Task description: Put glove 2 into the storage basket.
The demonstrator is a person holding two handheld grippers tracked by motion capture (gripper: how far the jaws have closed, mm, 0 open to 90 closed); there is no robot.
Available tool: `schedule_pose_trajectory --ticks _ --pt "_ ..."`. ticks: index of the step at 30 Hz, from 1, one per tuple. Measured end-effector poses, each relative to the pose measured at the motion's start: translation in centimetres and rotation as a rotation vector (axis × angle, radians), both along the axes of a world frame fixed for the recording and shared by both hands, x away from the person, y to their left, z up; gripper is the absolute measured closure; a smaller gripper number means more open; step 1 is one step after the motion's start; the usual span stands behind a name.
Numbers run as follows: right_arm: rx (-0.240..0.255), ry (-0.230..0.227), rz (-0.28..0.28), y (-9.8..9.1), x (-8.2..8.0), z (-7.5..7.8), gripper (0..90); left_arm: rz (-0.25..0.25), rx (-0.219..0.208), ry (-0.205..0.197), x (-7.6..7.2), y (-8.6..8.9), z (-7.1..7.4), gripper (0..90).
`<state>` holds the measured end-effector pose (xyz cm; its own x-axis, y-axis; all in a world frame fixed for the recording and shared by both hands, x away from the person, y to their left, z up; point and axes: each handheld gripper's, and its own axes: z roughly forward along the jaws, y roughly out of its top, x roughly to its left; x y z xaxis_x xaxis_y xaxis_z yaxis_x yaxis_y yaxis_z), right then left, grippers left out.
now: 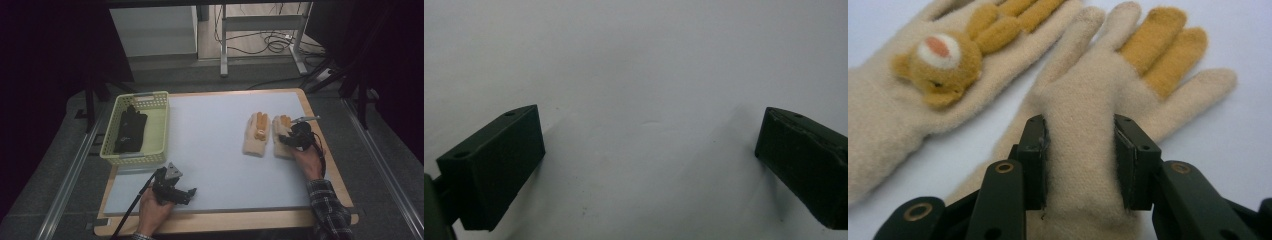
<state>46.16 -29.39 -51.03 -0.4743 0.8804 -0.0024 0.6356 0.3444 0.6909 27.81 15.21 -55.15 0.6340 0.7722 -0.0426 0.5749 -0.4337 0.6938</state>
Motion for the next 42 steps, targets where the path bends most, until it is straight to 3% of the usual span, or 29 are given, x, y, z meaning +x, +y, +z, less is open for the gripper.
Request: schedule_pose_trajectory --ticks 8,20,24,32,34,38,42 --pt "0.051 -0.053 0.009 -0.2 -1.6 2.3 59.9 0.001 0.0 0.0 0.0 0.0 0.0 0.0" --pt "0.085 -0.102 0.098 1.6 -5.6 5.6 59.0 0.002 -0.001 -0.002 -0.1 0.0 0.0 0.0" --pt "0.083 -0.116 0.149 3.2 -7.3 6.5 58.7 0.004 -0.002 -0.004 -0.1 0.0 0.0 0.0" --pt "0.106 -0.115 0.234 6.8 -9.0 7.0 58.2 0.005 -0.001 -0.007 -0.1 0.0 0.0 0.0" --pt "0.109 -0.109 0.275 8.7 -9.4 6.8 58.0 0.004 -0.001 -0.007 -0.1 0.0 0.0 0.0" --pt "0.105 -0.1 0.311 10.7 -9.5 6.3 57.8 0.005 -0.002 -0.008 -0.1 0.0 0.0 0.0" --pt "0.102 -0.076 0.356 13.6 -9.5 4.9 57.7 0.008 -0.005 -0.009 -0.1 0.0 -0.1 0.0"
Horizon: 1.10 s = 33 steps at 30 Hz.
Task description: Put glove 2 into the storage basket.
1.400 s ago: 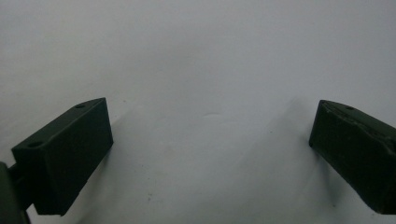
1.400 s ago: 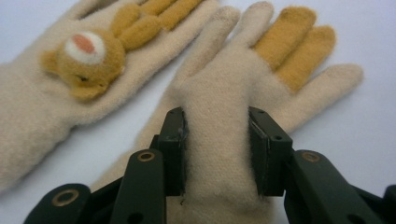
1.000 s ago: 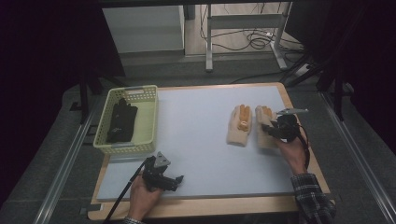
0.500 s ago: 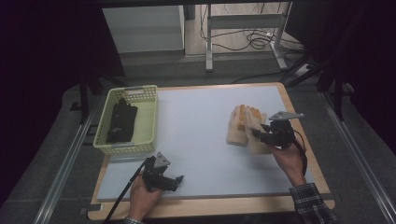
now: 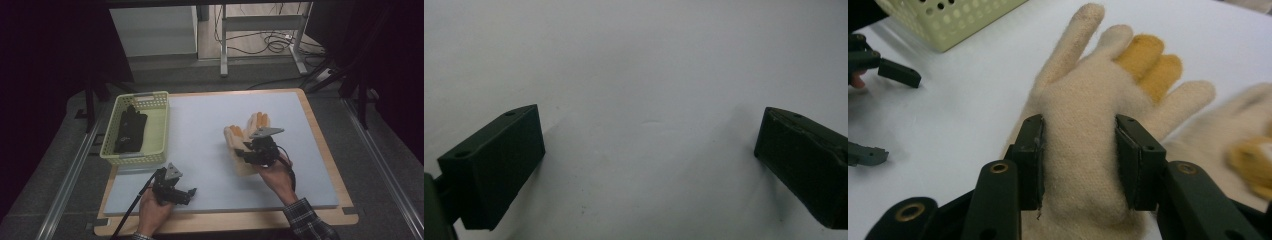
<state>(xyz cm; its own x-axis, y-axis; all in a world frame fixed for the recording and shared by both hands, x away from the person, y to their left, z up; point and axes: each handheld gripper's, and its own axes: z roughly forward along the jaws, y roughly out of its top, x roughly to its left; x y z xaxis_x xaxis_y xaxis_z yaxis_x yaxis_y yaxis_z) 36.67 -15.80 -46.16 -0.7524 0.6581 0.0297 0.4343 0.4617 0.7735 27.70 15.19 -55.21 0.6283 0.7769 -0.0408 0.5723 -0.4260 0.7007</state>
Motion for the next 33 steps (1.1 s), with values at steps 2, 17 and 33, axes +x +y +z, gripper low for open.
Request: schedule_pose_trajectory --ticks 2,17,33 --pt "-0.013 0.006 0.014 1.0 0.0 -0.8 57.7 0.001 -0.002 0.0 0.0 0.0 0.0 0.0" --pt "-0.092 0.047 0.036 3.2 0.0 -5.7 37.3 0.004 -0.004 0.0 -0.1 0.0 0.0 0.0" --pt "-0.12 0.103 0.034 -3.0 -1.4 -5.8 79.9 0.006 -0.005 -0.001 -0.1 0.0 0.0 0.1"
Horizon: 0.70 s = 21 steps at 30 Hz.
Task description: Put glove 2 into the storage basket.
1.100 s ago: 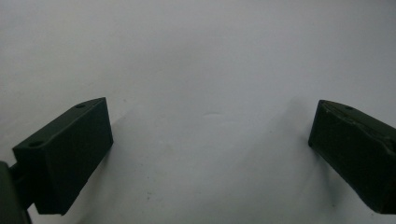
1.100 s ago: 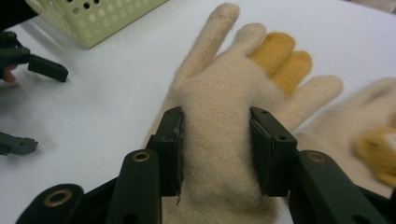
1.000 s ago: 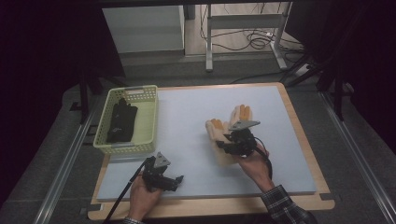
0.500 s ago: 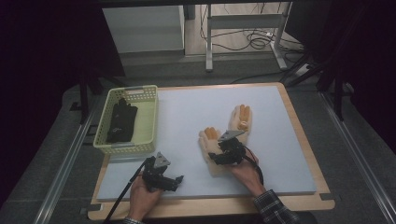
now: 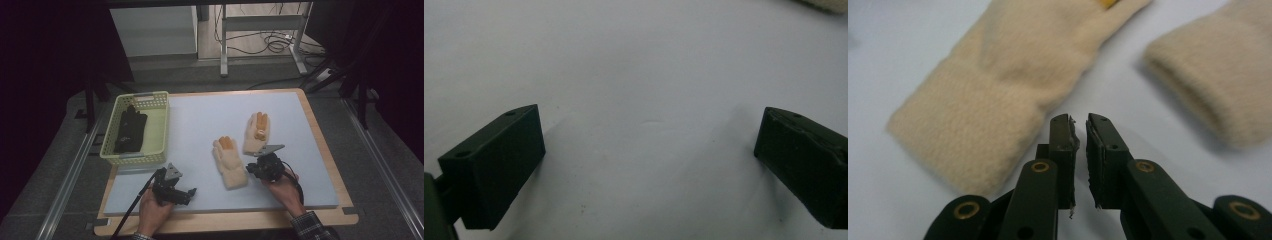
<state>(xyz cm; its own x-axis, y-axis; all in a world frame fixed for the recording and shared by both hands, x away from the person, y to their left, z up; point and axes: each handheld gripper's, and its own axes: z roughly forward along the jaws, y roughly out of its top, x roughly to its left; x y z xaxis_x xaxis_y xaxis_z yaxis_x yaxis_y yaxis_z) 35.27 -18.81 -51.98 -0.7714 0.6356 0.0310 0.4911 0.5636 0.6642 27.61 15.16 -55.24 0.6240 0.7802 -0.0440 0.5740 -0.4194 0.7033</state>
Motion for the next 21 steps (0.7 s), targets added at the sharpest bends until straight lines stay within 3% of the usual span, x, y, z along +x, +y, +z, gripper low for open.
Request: schedule_pose_trajectory --ticks 8,10,14,19,21 --pt "0.032 0.0 0.073 1.8 -1.2 -0.4 78.5 0.0 0.001 -0.001 0.0 0.0 0.0 0.1" --pt "0.019 -0.017 0.082 2.0 -1.4 -0.3 73.8 0.0 0.001 -0.002 0.0 0.0 0.0 0.1" --pt "0.007 -0.058 0.039 1.2 -0.7 0.2 69.6 0.001 0.0 -0.002 0.0 0.0 0.0 0.1" --pt "0.033 -0.092 -0.064 -1.2 1.9 1.8 60.9 0.001 0.0 -0.001 0.0 0.0 0.0 0.1" --pt "0.031 -0.098 -0.078 -1.4 2.3 2.0 59.6 0.001 0.0 -0.001 0.0 0.0 0.0 0.1"
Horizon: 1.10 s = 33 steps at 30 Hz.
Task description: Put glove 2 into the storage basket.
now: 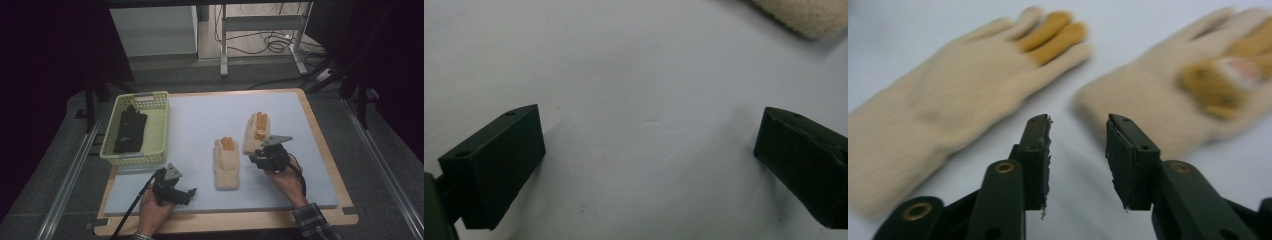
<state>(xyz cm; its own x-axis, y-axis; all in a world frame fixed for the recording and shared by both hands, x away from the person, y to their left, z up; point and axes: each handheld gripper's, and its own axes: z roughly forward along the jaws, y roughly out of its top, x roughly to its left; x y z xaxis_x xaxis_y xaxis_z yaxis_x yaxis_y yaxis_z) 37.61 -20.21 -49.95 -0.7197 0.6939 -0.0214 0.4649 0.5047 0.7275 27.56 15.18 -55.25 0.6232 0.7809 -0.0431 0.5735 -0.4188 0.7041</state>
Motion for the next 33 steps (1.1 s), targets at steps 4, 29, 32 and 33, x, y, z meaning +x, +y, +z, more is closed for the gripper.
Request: schedule_pose_trajectory --ticks 4,29,32,33 --pt "-0.001 -0.024 -0.068 -0.9 2.5 0.6 51.6 0.0 -0.001 -0.001 0.0 0.0 0.0 0.2" --pt "-0.065 -0.022 -0.155 -0.9 9.2 -1.8 59.6 0.0 -0.001 -0.001 0.0 0.0 0.0 0.2" --pt "-0.014 -0.022 -0.15 -1.2 8.5 -1.0 59.6 0.0 -0.001 -0.001 0.0 0.0 0.0 0.2" --pt "0.0 -0.021 -0.146 -1.3 8.2 -0.6 59.6 0.0 -0.002 -0.001 0.0 0.0 0.0 0.2"
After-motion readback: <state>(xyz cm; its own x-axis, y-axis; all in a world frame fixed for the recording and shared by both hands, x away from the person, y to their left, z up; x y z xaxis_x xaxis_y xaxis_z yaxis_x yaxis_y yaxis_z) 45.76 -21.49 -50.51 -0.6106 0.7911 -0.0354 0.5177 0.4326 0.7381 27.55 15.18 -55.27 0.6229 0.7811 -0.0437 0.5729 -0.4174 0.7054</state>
